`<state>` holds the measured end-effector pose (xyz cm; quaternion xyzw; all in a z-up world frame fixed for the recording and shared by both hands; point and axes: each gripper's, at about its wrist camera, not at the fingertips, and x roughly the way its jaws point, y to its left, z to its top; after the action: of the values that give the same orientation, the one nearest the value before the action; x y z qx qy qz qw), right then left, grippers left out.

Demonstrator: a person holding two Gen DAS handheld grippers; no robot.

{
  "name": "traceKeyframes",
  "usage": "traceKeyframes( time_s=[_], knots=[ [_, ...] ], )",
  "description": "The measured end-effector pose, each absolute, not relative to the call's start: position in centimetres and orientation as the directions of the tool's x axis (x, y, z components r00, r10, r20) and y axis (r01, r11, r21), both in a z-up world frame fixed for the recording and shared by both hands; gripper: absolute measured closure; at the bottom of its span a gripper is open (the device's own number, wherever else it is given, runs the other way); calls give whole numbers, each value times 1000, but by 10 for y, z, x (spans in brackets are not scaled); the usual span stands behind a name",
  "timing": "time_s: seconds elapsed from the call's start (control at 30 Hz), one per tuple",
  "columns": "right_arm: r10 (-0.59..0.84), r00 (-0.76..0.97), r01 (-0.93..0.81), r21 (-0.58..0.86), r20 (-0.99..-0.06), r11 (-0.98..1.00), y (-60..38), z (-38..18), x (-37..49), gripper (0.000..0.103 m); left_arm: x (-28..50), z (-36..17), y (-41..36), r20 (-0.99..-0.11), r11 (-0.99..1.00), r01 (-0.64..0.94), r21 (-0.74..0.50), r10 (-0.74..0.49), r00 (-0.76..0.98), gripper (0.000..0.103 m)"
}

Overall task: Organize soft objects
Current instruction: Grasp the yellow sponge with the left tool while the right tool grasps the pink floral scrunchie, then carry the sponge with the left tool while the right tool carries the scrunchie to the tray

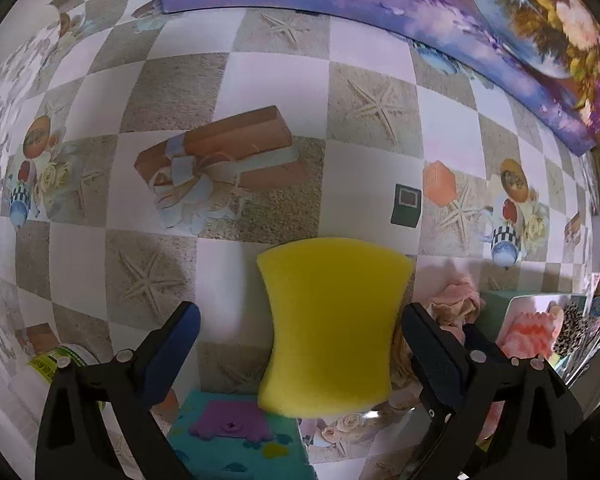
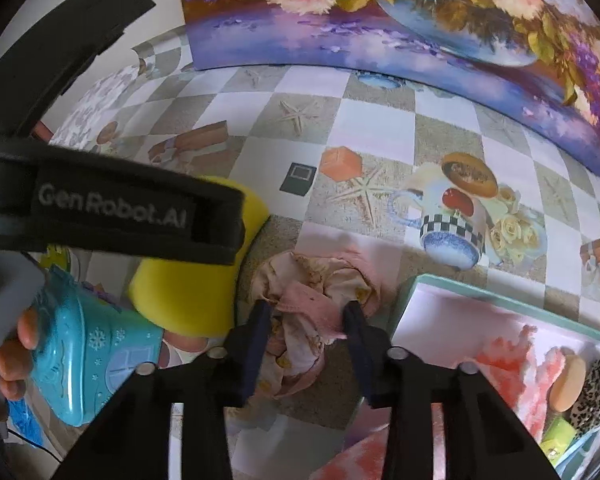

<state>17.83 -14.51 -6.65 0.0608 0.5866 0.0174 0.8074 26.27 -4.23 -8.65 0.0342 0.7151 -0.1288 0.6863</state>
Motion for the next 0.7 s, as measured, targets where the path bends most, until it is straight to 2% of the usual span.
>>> traceKeyframes(
  time_s=[0.1, 0.13, 0.2, 0.23, 0.33, 0.47, 0.7],
  knots=[
    [114, 312, 52, 137, -943, 989, -147, -69, 178, 74, 260, -92, -49, -987, 959, 238, -154, -139, -76, 21],
    [116, 313, 55, 139, -943, 989, -148, -69, 177, 75, 260, -95, -50, -985, 958, 235, -165, -148, -88, 29],
    [114, 320, 62, 141, -940, 988, -150, -68, 176, 88, 259, -94, -50, -988, 958, 240, -153, -143, -61, 35],
    [120, 321, 67, 149, -940, 987, -151, -68, 176, 88, 260, -93, -50, -987, 958, 241, -157, -148, -54, 40],
    [138, 330, 78, 173, -934, 982, -155, -67, 173, 91, 262, -90, -45, -980, 957, 211, -198, -195, -38, 41],
    [149, 345, 90, 190, -927, 978, -158, -62, 170, 92, 262, -79, -40, -984, 965, 198, -173, -180, 15, 42],
    [169, 401, 96, 225, -900, 969, -164, -32, 157, 93, 257, -32, -29, -967, 967, 164, -197, -219, 129, 42]
  ],
)
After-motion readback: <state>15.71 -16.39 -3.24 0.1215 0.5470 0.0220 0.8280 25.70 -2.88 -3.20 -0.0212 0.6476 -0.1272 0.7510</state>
